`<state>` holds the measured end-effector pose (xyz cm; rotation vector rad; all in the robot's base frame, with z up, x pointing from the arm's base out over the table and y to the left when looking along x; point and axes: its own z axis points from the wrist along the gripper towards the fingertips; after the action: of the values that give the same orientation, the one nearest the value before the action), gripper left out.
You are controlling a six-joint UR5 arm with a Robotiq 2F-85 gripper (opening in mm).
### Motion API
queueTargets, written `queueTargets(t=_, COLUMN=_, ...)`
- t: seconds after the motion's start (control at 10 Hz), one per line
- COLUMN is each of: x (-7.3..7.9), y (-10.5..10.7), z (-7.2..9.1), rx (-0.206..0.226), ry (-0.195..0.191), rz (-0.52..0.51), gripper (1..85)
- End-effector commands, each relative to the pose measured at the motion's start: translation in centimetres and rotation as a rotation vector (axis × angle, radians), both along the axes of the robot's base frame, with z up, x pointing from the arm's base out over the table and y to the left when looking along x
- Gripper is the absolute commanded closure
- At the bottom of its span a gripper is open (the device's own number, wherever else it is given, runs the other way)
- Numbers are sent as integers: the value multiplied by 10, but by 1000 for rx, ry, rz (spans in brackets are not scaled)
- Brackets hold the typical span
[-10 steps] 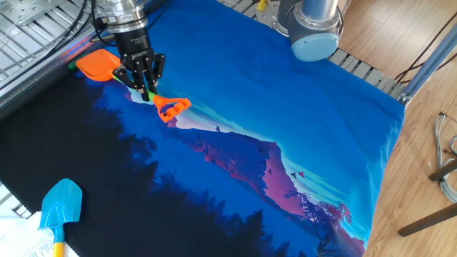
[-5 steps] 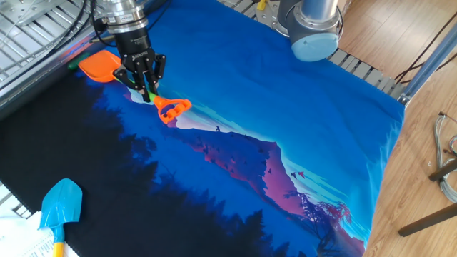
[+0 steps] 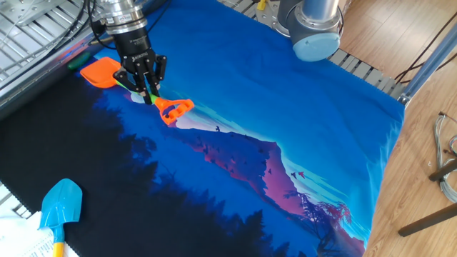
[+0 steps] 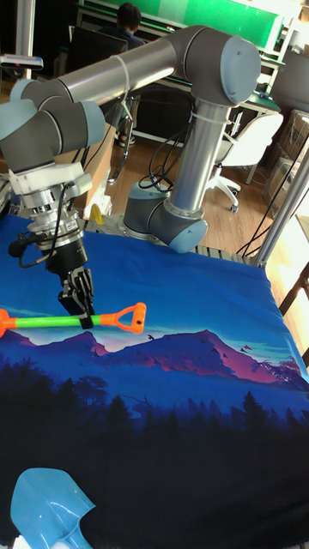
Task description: Use a shovel to scoop up an object
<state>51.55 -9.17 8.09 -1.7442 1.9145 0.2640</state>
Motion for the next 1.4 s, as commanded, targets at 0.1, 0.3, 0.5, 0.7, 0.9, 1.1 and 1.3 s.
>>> queueTargets(t=0.1, x=1, y=11, z=11, rx=58, ry=10, rz=-20, gripper=833)
queueTargets(t=0.3, x=4, y=12, z=13, rx=61, ry=-7, rz=-15, gripper=833)
queueTargets(t=0.5, x=4, y=15, z=14, rx=73, ry=-1, rz=-19, gripper=833)
queueTargets(t=0.7, x=3, y=14, z=13, rx=68, ry=-6, rz=-11, gripper=833)
queueTargets(t=0.9, x=1, y=7, z=9, rx=40, ry=-13, rz=-3, gripper=833)
queueTargets(t=1.1, x=1, y=0, z=5, rx=24, ry=-46, rz=2, gripper=833)
queueTargets(t=1.3, x=-2, y=-3, z=3, rx=17, ry=-53, rz=4, gripper=833)
